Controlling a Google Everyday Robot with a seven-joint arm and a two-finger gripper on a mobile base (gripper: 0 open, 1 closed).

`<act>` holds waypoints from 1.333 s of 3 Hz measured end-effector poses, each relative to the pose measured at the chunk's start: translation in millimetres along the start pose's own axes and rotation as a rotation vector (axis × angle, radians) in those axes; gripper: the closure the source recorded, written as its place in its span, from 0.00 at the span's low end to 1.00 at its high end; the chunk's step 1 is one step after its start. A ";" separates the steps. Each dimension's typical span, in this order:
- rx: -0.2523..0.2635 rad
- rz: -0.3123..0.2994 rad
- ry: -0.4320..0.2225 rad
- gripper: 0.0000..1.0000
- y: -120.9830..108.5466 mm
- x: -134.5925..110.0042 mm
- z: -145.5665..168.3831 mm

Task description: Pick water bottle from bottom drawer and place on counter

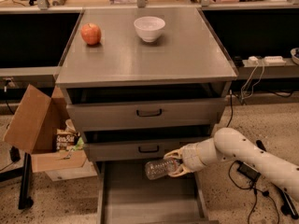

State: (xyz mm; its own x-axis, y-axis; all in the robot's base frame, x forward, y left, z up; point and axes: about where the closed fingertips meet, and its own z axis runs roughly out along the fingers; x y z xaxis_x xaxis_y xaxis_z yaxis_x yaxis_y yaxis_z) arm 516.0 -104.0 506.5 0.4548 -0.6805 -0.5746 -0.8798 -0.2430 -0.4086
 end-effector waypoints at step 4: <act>0.038 -0.088 -0.117 1.00 -126.2 -101.0 -112.1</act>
Offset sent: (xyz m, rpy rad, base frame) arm 0.0200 0.0084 0.0587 0.0750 0.0248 0.0553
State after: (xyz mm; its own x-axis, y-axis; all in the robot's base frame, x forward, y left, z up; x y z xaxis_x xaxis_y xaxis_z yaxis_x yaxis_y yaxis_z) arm 565.6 -82.2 695.6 0.5452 -0.5715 -0.6133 -0.8308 -0.2707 -0.4863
